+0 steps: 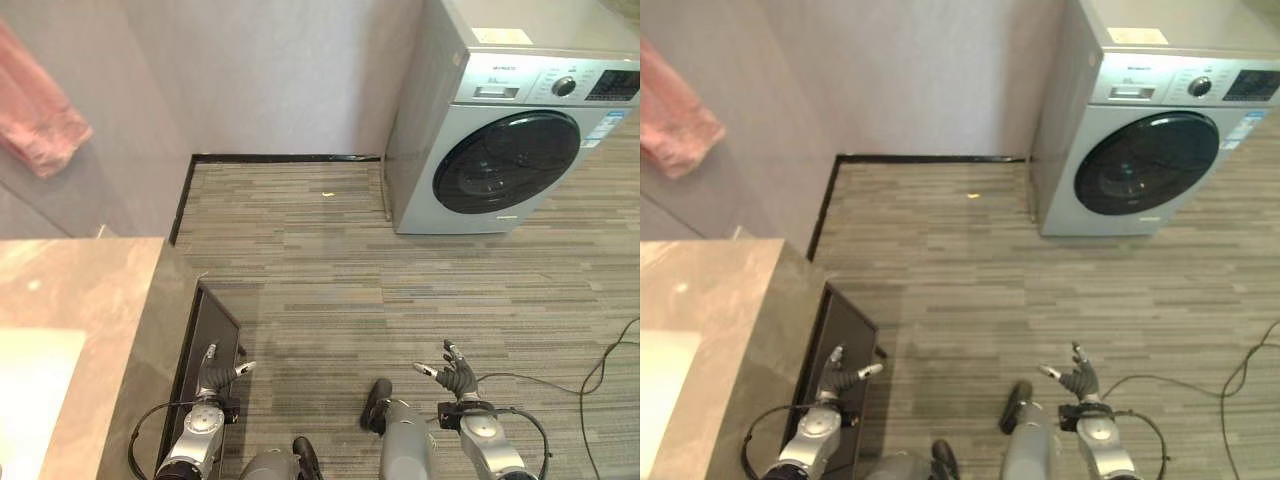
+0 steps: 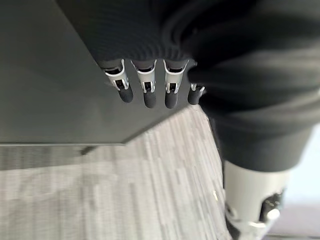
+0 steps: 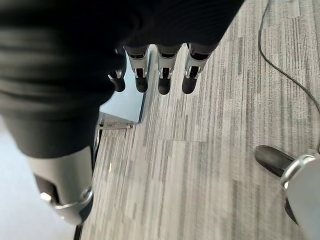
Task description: Put brush and paste in cup on sink, flatten towel.
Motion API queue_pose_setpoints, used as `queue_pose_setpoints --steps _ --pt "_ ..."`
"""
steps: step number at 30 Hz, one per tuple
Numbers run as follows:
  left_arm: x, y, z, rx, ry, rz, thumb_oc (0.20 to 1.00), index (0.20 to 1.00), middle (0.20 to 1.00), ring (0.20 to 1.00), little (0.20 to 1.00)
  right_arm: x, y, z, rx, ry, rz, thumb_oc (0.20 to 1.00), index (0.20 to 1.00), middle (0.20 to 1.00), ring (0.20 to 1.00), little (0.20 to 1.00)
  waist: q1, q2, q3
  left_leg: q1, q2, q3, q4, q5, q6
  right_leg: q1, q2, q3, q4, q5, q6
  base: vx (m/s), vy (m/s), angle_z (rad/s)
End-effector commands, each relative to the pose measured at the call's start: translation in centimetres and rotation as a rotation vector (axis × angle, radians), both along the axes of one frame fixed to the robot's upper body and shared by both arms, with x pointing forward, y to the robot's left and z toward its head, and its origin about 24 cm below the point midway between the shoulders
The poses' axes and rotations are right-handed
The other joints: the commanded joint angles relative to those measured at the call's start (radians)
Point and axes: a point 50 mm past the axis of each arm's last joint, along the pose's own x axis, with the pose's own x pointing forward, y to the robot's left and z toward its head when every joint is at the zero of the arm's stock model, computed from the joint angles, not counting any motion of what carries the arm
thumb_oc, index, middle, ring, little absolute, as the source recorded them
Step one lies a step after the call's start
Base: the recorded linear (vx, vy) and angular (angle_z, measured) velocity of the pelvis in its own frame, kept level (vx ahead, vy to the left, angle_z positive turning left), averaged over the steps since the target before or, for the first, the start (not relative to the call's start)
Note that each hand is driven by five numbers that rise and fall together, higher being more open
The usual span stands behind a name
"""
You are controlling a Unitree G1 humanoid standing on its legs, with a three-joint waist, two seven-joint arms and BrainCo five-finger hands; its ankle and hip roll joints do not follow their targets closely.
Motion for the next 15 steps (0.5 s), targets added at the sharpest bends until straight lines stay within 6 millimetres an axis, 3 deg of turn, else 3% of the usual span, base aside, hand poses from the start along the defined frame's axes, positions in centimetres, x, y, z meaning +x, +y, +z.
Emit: queue_pose_setpoints --steps 1,2,4,5,6,7,8,9,10,12,13,14,15 --pt "2.7 0.4 2.4 -0.016 -0.143 0.000 1.000 1.000 1.000 1.000 1.000 1.5 -0.1 1.6 -0.044 -0.085 0.082 1.000 1.000 1.000 1.000 1.000 0.000 -0.021 -0.014 -0.060 0.110 -0.102 0.316 0.236 -0.110 0.132 0.085 0.048 -0.058 -0.016 -0.036 0.59 -0.448 0.49" --pt "2.8 0.5 2.6 -0.015 -0.150 0.001 1.000 1.000 1.000 1.000 1.000 1.6 -0.3 1.7 -0.049 -0.087 0.083 1.000 1.000 1.000 1.000 1.000 0.012 -0.026 -0.001 -0.112 0.165 -0.110 0.459 0.283 -0.145 0.161 0.112 0.045 -0.057 -0.057 -0.056 0.37 -0.416 0.49" --pt "3.5 0.7 3.1 -0.005 -0.166 -0.017 1.000 1.000 1.000 1.000 1.000 1.9 -0.7 2.1 -0.053 -0.101 0.078 1.000 1.000 1.000 1.000 1.000 0.043 -0.056 0.038 -0.208 0.226 -0.083 0.613 0.302 -0.166 0.216 0.134 0.020 -0.089 -0.095 -0.097 0.34 -0.348 0.10" --pt "3.5 0.8 3.2 0.004 -0.167 -0.023 1.000 1.000 1.000 1.000 1.000 1.9 -0.9 2.1 -0.054 -0.099 0.082 1.000 1.000 1.000 1.000 1.000 0.059 -0.065 0.046 -0.245 0.222 -0.073 0.609 0.288 -0.170 0.246 0.138 0.011 -0.111 -0.105 -0.100 0.34 -0.190 -0.35" --pt "3.7 0.7 3.3 0.011 -0.171 -0.032 1.000 1.000 1.000 1.000 1.000 1.9 -1.2 2.3 -0.072 -0.098 0.093 1.000 1.000 1.000 1.000 1.000 0.069 -0.080 0.051 -0.295 0.192 -0.064 0.572 0.285 -0.146 0.265 0.128 0.001 -0.140 -0.091 -0.100 0.23 -0.087 -0.29" --pt "3.7 0.7 3.3 0.011 -0.171 -0.032 1.000 1.000 1.000 1.000 1.000 1.9 -1.2 2.3 -0.072 -0.098 0.093 1.000 1.000 1.000 1.000 1.000 0.069 -0.080 0.051 -0.295 0.191 -0.064 0.572 0.285 -0.146 0.265 0.128 0.000 -0.140 -0.091 -0.100 0.28 -0.050 -0.08" --pt "3.6 0.9 3.3 0.021 -0.167 -0.031 1.000 1.000 1.000 1.000 1.000 2.1 -1.2 2.6 -0.094 -0.103 0.124 1.000 1.000 1.000 1.000 1.000 0.084 -0.074 0.050 -0.330 0.184 -0.072 0.513 0.257 -0.157 0.292 0.146 0.008 -0.153 -0.110 -0.085 0.52 -0.041 0.29" --pt "3.3 1.3 3.1 0.037 -0.155 -0.014 1.000 1.000 1.000 1.000 1.000 2.2 -1.3 2.7 -0.113 -0.106 0.138 1.000 1.000 1.000 1.000 1.000 0.102 -0.071 0.045 -0.378 0.199 -0.034 0.323 0.266 -0.146 0.331 0.163 -0.001 -0.186 -0.122 -0.060 0.66 -0.022 0.32" --pt "3.1 1.3 2.9 0.040 -0.146 -0.016 1.000 1.000 1.000 1.000 1.000 2.2 -1.2 2.8 -0.117 -0.111 0.144 1.000 1.000 1.000 1.000 1.000 0.108 -0.077 0.041 -0.370 0.186 -0.027 0.248 0.269 -0.134 0.342 0.160 0.008 -0.192 -0.127 -0.052 0.62 0.068 0.23" --pt "2.7 1.5 2.6 0.047 -0.133 -0.003 1.000 1.000 1.000 1.000 1.000 2.1 -1.1 3.0 -0.122 -0.128 0.151 1.000 1.000 1.000 1.000 1.000 0.109 -0.056 0.030 -0.375 0.195 0.032 -0.032 0.390 -0.158 0.376 0.178 0.003 -0.201 -0.149 -0.031 0.44 0.106 -0.02" --pt "2.7 1.5 2.6 0.047 -0.133 -0.003 1.000 1.000 1.000 1.000 1.000 2.1 -1.1 3.0 -0.122 -0.127 0.151 1.000 1.000 1.000 1.000 1.000 0.109 -0.057 0.031 -0.370 0.192 0.033 -0.038 0.394 -0.158 0.378 0.176 0.004 -0.201 -0.149 -0.031 0.40 0.085 -0.03" --pt "2.9 1.5 2.7 0.047 -0.136 0.000 1.000 1.000 1.000 1.000 1.000 2.2 -1.2 3.3 -0.132 -0.140 0.155 1.000 1.000 1.000 1.000 1.000 0.099 -0.054 0.025 -0.385 0.225 0.104 -0.115 0.404 -0.159 0.398 0.177 -0.013 -0.204 -0.158 -0.024 0.54 0.067 0.03" --pt "2.9 1.3 2.6 0.041 -0.127 -0.006 1.000 1.000 1.000 1.000 1.000 2.2 -1.0 3.3 -0.143 -0.134 0.173 1.000 1.000 1.000 1.000 1.000 0.091 -0.049 0.011 -0.362 0.230 0.162 -0.150 0.428 -0.148 0.424 0.182 -0.029 -0.201 -0.160 -0.012 0.72 0.078 0.09"
